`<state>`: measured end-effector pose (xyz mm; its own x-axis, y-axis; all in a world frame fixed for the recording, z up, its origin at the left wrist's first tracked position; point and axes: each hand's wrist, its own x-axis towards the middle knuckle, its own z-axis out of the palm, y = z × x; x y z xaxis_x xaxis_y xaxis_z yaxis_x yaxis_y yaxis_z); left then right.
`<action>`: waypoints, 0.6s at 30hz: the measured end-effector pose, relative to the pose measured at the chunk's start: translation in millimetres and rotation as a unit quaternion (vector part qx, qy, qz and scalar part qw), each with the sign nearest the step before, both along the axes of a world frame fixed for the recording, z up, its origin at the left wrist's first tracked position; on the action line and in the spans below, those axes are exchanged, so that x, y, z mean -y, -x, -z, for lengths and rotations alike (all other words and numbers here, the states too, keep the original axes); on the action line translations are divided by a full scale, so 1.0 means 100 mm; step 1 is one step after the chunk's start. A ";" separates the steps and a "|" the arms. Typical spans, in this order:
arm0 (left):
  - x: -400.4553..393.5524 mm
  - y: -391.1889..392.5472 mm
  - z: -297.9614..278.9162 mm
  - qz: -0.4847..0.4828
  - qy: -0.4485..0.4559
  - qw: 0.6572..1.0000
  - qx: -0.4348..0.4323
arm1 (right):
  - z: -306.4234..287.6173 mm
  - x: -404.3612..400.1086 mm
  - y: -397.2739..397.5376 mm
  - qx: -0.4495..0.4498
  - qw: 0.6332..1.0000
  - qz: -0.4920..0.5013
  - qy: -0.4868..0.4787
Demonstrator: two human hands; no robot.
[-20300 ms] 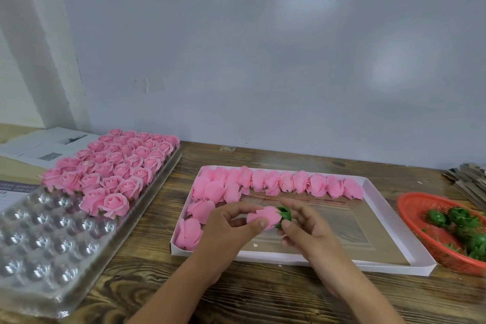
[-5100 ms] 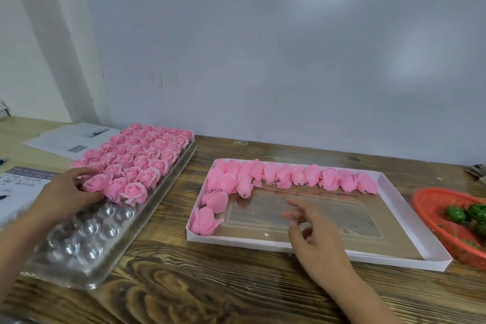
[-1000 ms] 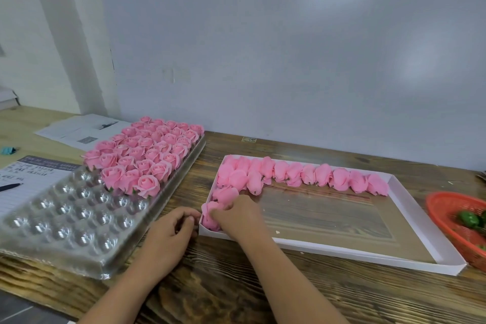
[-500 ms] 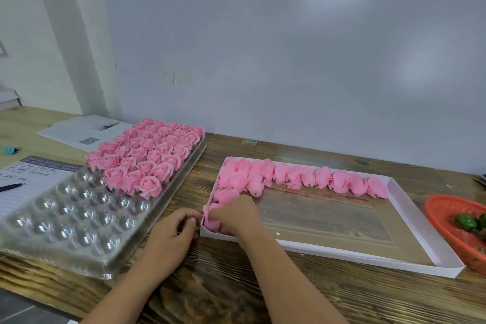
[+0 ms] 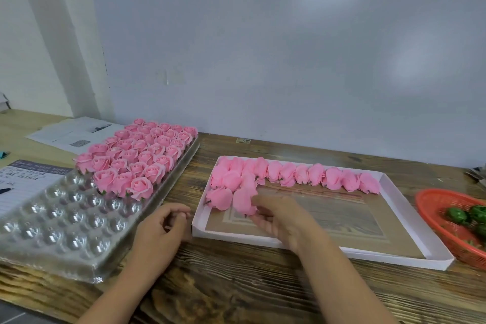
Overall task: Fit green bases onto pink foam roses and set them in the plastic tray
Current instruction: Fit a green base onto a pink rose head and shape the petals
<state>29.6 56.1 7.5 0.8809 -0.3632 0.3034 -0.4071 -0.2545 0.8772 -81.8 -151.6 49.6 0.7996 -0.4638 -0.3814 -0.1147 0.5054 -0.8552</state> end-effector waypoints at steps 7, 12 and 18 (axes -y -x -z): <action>0.46 0.48 -0.37 0.115 -0.054 0.992 -0.008 | 0.05 0.17 0.33 0.101 0.989 0.031 0.102; 0.91 0.63 -0.54 0.378 -0.039 0.907 -0.183 | -0.03 0.11 0.48 0.129 0.961 0.015 0.244; 1.15 0.56 -0.53 0.359 0.055 0.908 -0.210 | -0.05 0.11 0.56 0.161 0.931 -0.062 0.322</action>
<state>-26.2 -59.3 61.0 0.4745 -0.8779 0.0649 -0.0580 0.0424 0.9974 -137.4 -162.9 54.8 0.8870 -0.4101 0.2123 0.1766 -0.1235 -0.9765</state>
